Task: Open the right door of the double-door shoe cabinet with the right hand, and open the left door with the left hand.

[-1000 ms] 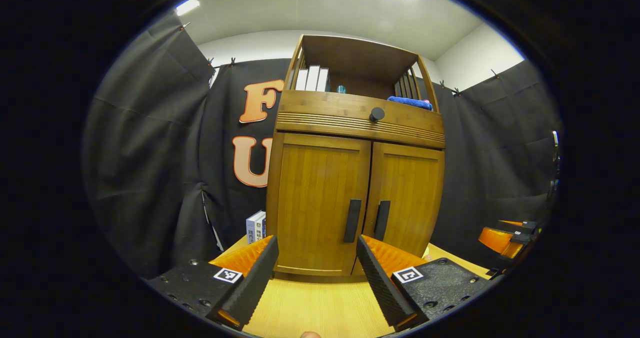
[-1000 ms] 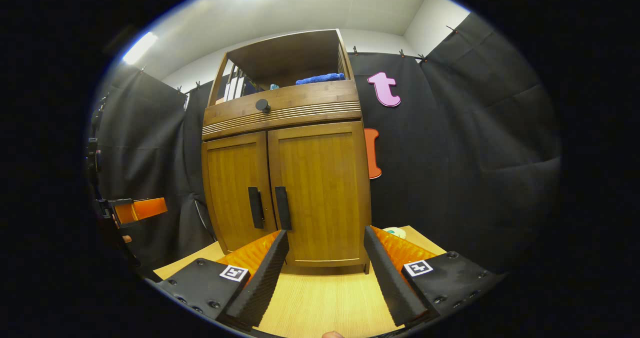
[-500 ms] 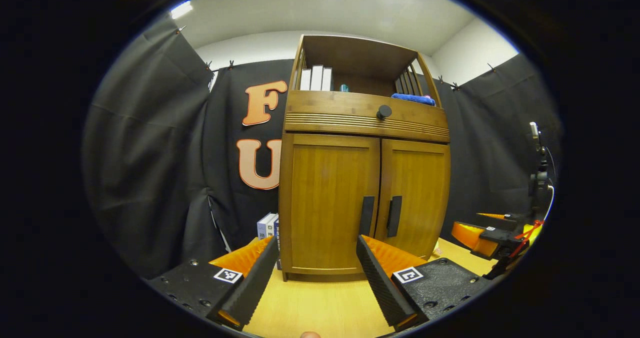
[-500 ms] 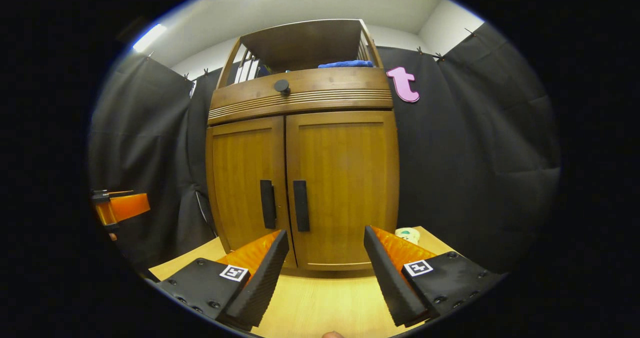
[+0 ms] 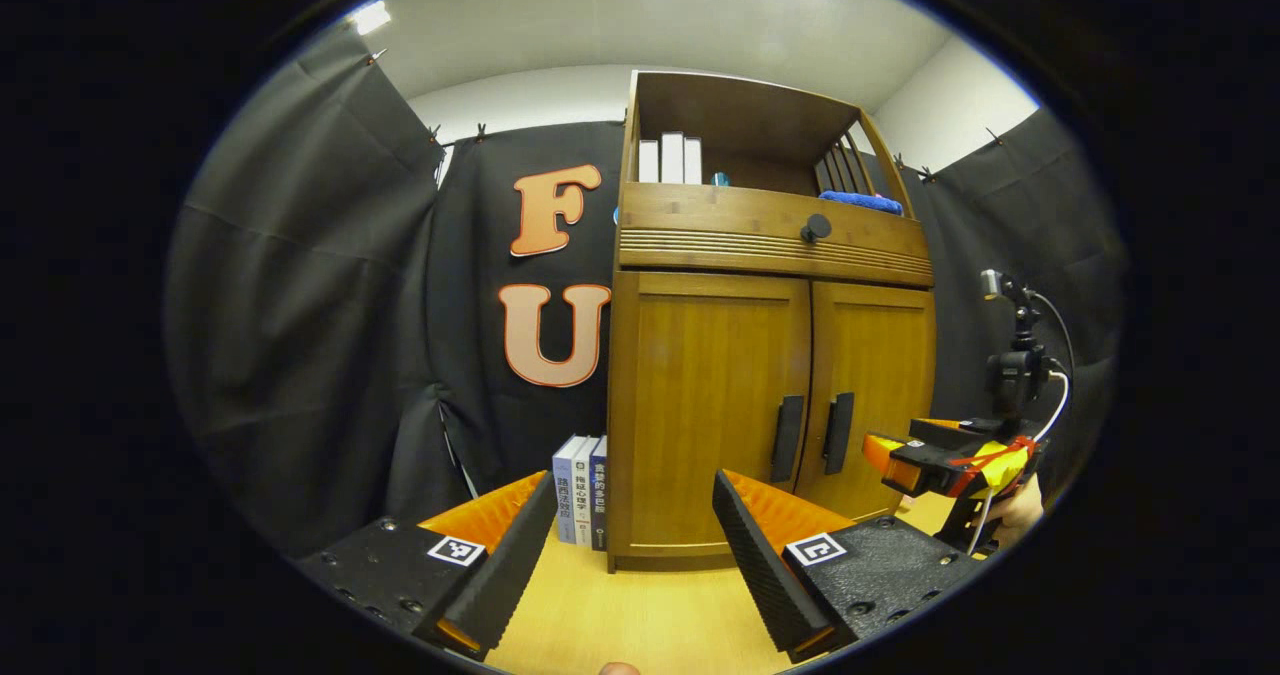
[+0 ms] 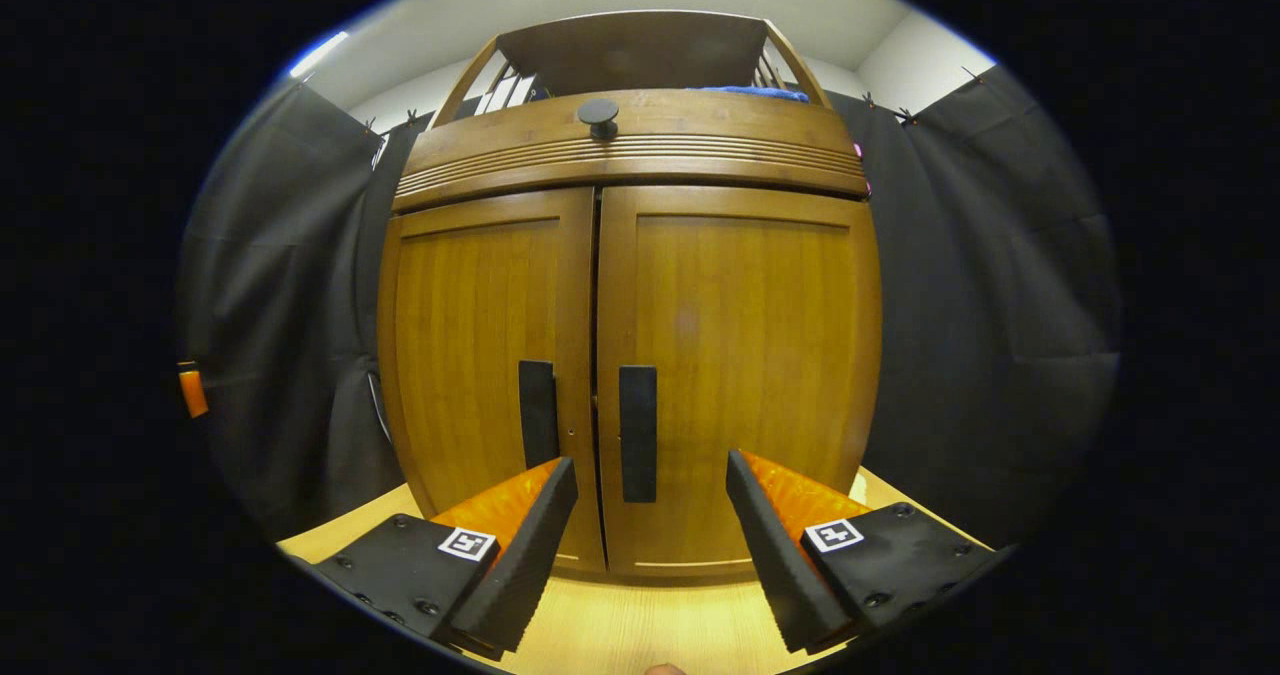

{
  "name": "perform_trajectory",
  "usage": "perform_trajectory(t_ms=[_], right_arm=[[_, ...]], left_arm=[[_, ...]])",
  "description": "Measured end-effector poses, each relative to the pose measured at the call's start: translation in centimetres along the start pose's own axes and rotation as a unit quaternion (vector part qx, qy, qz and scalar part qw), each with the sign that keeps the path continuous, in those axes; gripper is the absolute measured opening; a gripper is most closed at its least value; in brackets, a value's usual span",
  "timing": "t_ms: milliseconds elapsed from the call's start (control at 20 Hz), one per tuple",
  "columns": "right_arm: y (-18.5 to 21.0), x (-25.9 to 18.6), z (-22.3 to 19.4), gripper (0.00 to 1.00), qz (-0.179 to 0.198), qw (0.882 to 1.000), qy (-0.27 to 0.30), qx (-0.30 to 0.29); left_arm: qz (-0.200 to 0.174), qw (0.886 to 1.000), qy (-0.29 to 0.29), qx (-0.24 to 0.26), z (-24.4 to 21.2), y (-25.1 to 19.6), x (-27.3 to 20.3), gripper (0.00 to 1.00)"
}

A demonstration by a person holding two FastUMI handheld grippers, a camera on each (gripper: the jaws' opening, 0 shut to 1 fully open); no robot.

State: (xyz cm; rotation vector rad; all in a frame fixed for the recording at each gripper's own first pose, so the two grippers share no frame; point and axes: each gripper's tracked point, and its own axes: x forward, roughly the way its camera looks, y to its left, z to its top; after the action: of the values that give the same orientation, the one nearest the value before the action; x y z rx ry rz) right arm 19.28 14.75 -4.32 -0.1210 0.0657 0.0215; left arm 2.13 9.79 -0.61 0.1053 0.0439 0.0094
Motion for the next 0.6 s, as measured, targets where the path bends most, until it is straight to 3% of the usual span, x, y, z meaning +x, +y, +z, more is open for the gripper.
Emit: perform_trajectory(t_ms=[50, 250, 600], right_arm=[[0.4, 1.2, -0.1, 0.97, 0.000, 1.000, 0.001, 0.005], [0.4, 5.4, -0.6, 0.97, -0.013, 1.000, 0.008, -0.002], [-0.5, 9.6, -0.7, 0.97, -0.023, 1.000, 0.009, 0.002]], left_arm=[[0.002, 1.000, 0.002, 0.000, -0.2, 0.7, 0.3, 0.92], [0.009, 1.000, 0.006, -0.002, -0.6, 2.6, 1.6, 0.96], [0.002, 1.000, 0.007, -0.012, -1.1, 4.0, 3.7, 0.94]])
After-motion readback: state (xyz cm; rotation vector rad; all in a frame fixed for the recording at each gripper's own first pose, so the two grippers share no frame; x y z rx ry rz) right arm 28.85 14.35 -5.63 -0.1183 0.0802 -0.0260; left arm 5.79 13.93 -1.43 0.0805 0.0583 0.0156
